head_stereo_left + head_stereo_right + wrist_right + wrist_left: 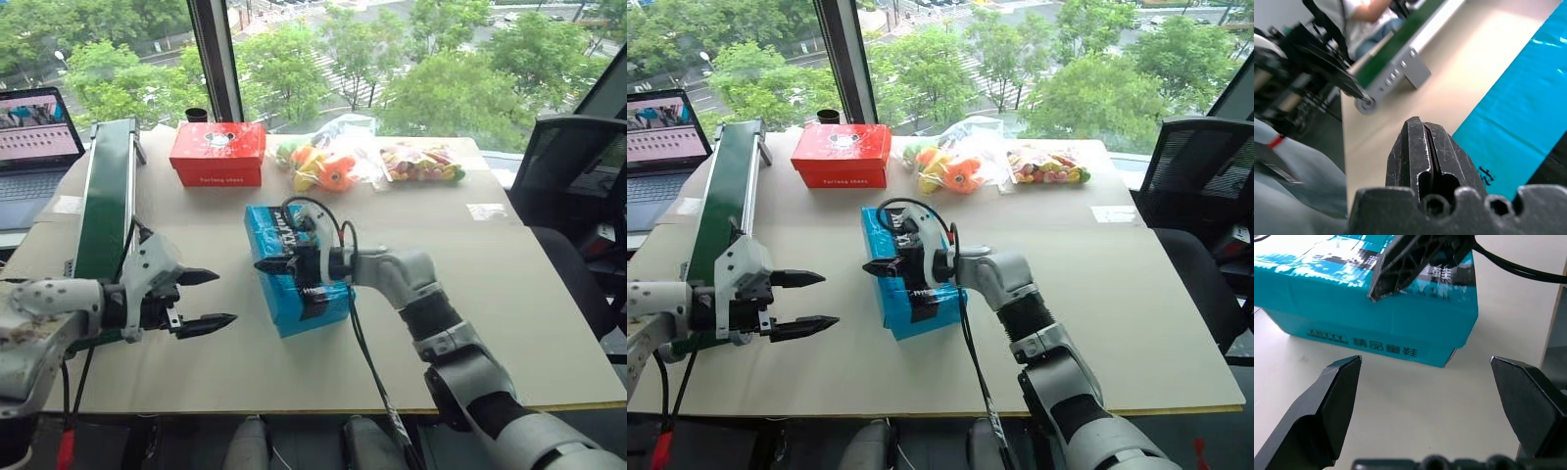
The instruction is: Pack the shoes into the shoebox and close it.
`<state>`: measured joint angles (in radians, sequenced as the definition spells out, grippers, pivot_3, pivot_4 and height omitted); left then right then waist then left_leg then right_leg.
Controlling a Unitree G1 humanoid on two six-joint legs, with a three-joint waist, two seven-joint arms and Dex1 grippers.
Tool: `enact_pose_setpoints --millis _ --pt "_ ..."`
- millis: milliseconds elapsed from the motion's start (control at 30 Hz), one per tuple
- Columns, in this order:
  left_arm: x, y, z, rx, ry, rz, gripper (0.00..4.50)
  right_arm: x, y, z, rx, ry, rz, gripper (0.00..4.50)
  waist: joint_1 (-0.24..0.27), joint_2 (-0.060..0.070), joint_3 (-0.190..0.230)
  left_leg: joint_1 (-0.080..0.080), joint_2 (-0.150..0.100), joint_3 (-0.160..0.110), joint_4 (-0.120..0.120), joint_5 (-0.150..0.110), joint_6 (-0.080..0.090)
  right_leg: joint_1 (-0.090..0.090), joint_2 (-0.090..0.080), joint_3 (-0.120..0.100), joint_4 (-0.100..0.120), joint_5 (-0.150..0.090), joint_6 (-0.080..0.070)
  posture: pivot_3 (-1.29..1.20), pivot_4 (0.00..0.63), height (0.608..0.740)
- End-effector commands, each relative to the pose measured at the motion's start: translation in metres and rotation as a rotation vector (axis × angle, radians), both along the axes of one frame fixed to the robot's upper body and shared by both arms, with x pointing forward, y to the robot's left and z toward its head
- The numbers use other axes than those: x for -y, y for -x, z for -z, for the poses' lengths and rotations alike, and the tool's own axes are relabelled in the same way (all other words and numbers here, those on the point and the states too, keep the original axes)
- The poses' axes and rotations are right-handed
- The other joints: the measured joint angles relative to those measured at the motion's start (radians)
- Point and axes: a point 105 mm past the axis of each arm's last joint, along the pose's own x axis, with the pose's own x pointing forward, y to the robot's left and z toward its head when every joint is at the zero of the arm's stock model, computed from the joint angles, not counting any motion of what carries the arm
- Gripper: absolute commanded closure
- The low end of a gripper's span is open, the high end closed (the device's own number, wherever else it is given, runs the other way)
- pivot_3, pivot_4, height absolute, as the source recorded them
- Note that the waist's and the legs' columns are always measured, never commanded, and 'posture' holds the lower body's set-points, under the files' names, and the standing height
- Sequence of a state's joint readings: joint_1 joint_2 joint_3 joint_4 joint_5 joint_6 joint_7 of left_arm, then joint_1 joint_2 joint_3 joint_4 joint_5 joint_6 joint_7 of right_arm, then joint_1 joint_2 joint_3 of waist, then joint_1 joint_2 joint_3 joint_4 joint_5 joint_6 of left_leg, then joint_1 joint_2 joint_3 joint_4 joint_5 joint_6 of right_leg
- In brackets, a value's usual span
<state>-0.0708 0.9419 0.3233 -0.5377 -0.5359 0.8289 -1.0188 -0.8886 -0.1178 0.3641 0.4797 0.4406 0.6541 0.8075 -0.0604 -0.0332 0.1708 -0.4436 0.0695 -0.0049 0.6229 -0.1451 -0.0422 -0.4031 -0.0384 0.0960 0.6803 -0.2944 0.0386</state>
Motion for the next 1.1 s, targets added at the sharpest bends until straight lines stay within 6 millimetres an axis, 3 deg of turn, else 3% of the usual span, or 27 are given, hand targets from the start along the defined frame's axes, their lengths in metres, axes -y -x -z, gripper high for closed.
enact_pose_setpoints --millis 33,133,233,367,500,633,700,800,833,900,1000,1100 --pt "0.004 0.003 -0.01 0.06 0.018 -0.024 0.0 0.015 0.001 0.051 -0.008 0.134 0.003 4.47 -0.001 -0.001 -0.001 0.002 0.0 0.0 0.0 0.0 0.0 0.002 0.0 0.0 0.0 0.0 0.0 0.0 0.15 0.739" --pt "0.007 0.003 -0.009 0.082 0.03 -0.043 0.0 0.018 0.001 0.05 -0.01 0.078 0.024 4.47 0.0 -0.001 -0.002 0.014 0.0 0.0 0.0 0.0 -0.001 0.014 0.0 0.0 -0.001 -0.002 0.002 0.0 0.15 0.739" --pt "0.015 0.001 -0.01 0.095 0.067 -0.034 0.0 0.021 -0.007 0.015 0.057 -0.031 0.059 4.47 0.001 -0.002 -0.002 0.021 0.0 0.0 -0.002 -0.001 -0.001 0.016 -0.001 0.0 -0.002 -0.006 0.005 0.0 0.15 0.739" --pt "0.034 -0.004 -0.016 0.139 0.171 -0.008 0.0 0.055 -0.01 -0.048 0.205 -0.104 0.103 3.46 0.018 -0.002 -0.002 0.015 0.0 0.0 -0.002 0.0 -0.001 0.014 -0.001 0.0 -0.002 -0.005 0.005 0.0 0.15 0.739" --pt "0.05 -0.017 -0.007 0.181 0.22 -0.021 0.0 0.088 -0.015 -0.07 0.344 -0.012 0.185 1.97 0.022 -0.002 -0.001 0.011 -0.001 0.001 -0.002 -0.001 -0.002 0.011 -0.002 0.0 -0.003 -0.002 0.0 0.0 0.15 0.739" --pt "0.055 -0.034 -0.005 0.232 0.252 -0.1 0.0 0.136 -0.025 -0.086 0.454 0.09 0.343 0.56 0.017 -0.002 -0.001 0.01 -0.001 0.001 -0.008 -0.001 -0.003 0.01 -0.002 0.001 -0.007 -0.002 0.0 0.0 0.15 0.739" --pt "0.056 -0.037 -0.004 0.25 0.255 -0.115 0.0 0.149 -0.027 -0.088 0.471 0.113 0.396 0.02 0.015 -0.002 -0.001 0.008 -0.001 0.001 -0.009 -0.001 -0.003 0.008 -0.002 0.001 -0.008 -0.002 0.0 0.0 0.15 0.739" --pt "0.057 -0.051 0.007 0.303 0.294 -0.253 0.0 0.222 -0.04 -0.084 0.495 0.14 0.717 0.02 0.024 -0.002 -0.001 0.005 -0.002 0.001 -0.009 -0.001 -0.003 0.006 -0.002 0.001 -0.009 -0.002 0.0 0.0 0.15 0.739" --pt "0.057 -0.054 0.011 0.303 0.322 -0.299 0.0 0.24 -0.041 -0.078 0.508 0.172 0.8 0.02 0.03 -0.002 -0.001 0.005 -0.002 0.001 -0.009 -0.001 -0.003 0.008 -0.003 0.001 -0.011 -0.002 0.0 0.0 0.15 0.739" --pt "0.054 -0.053 0.032 0.28 0.32 -0.368 0.0 0.264 -0.035 -0.075 0.495 0.034 0.944 0.02 0.037 -0.002 -0.002 0.004 -0.003 0.001 -0.008 -0.001 -0.003 0.008 -0.004 0.001 -0.015 0.0 0.002 0.0 0.15 0.739" --pt "0.04 -0.052 0.057 0.279 0.279 -0.464 0.0 0.273 -0.022 -0.057 0.502 0.004 1.0 0.02 0.032 -0.002 -0.002 0.004 -0.004 0.002 -0.008 -0.001 -0.003 0.008 -0.005 0.002 -0.016 0.0 0.002 0.0 0.15 0.739" --pt "0.019 -0.053 0.08 0.309 0.229 -0.595 0.0 0.283 -0.009 -0.016 0.498 0.11 1.052 0.02 0.029 0.001 -0.003 0.006 -0.003 0.002 -0.008 -0.001 -0.003 0.011 -0.004 0.002 -0.015 0.001 0.002 0.0 0.15 0.739"
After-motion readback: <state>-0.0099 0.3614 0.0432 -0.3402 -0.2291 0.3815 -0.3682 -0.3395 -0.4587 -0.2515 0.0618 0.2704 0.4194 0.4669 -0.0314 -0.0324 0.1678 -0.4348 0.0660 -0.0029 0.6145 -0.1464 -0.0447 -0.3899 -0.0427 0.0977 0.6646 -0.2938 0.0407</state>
